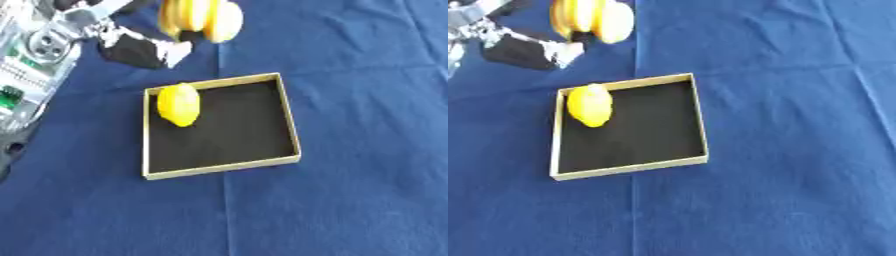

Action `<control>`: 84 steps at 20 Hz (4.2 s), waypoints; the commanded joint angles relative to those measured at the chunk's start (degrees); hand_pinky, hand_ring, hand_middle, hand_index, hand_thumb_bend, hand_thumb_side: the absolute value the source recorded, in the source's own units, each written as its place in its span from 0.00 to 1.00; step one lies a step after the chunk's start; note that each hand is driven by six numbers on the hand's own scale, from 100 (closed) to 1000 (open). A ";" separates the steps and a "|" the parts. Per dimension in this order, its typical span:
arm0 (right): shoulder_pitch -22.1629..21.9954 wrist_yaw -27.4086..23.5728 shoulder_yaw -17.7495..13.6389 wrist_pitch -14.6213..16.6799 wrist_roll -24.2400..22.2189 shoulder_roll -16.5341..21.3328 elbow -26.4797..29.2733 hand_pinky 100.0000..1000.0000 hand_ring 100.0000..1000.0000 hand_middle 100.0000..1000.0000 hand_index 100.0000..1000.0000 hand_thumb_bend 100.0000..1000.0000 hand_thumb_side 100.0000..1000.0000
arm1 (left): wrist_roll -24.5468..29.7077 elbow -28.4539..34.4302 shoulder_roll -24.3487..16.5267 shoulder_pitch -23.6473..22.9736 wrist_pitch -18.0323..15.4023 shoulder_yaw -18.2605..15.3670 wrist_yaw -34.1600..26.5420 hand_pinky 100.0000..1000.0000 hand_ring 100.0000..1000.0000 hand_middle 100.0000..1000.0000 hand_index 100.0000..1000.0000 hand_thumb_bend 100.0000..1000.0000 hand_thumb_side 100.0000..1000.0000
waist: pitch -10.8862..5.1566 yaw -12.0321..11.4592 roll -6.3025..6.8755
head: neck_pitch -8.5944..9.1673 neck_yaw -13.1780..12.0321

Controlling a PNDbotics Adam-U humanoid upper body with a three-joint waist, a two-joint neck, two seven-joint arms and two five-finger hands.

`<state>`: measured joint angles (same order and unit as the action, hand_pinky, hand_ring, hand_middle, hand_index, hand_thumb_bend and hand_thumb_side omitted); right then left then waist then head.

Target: Pick up objects on the table and place them in the box.

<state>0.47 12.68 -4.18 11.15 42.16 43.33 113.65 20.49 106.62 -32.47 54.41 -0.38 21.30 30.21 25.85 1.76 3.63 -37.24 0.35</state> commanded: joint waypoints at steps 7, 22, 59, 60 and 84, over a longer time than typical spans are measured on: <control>-0.55 1.79 -0.09 -0.59 0.61 -0.74 0.94 0.75 0.95 0.78 0.89 0.03 0.41 | 0.71 7.93 8.52 -6.58 2.37 1.05 6.21 0.78 0.69 0.38 0.39 0.00 0.09 | -0.72 -1.40 -0.77 | 0.08 0.98; -0.88 3.65 1.41 -0.63 0.14 -3.40 0.94 0.76 0.95 0.78 0.89 0.02 0.43 | -4.33 -6.21 15.87 -13.06 0.64 2.99 17.94 0.81 0.75 0.43 0.45 0.00 0.16 | -0.12 -1.41 -1.13 | 0.00 0.28; -0.65 6.95 -0.65 6.28 5.43 -4.11 0.94 0.76 0.92 0.78 0.88 0.04 0.36 | -50.75 7.97 5.68 -16.68 -11.08 -21.18 -8.68 0.93 0.92 0.73 0.78 0.00 0.55 | -2.95 -3.43 -2.37 | -0.92 2.03; -0.49 7.09 -0.62 6.77 5.67 -4.17 0.94 0.75 0.92 0.77 0.88 0.05 0.37 | -51.95 7.97 5.46 -17.10 -11.81 -21.71 -8.77 0.93 0.91 0.72 0.78 0.00 0.55 | -3.11 -3.52 -2.46 | -0.99 2.00; 0.95 7.71 1.28 5.81 5.17 -5.63 0.94 0.76 0.93 0.78 0.88 0.04 0.38 | -8.34 1.56 5.35 -18.34 -0.45 -1.18 5.16 0.83 0.82 0.52 0.62 0.00 0.36 | -0.95 -1.91 -1.30 | 0.14 0.54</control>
<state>1.05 19.80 -2.72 16.94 47.12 36.94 113.65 11.16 108.38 -26.88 35.67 -0.96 19.66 34.40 25.96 -0.30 2.49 -37.21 1.04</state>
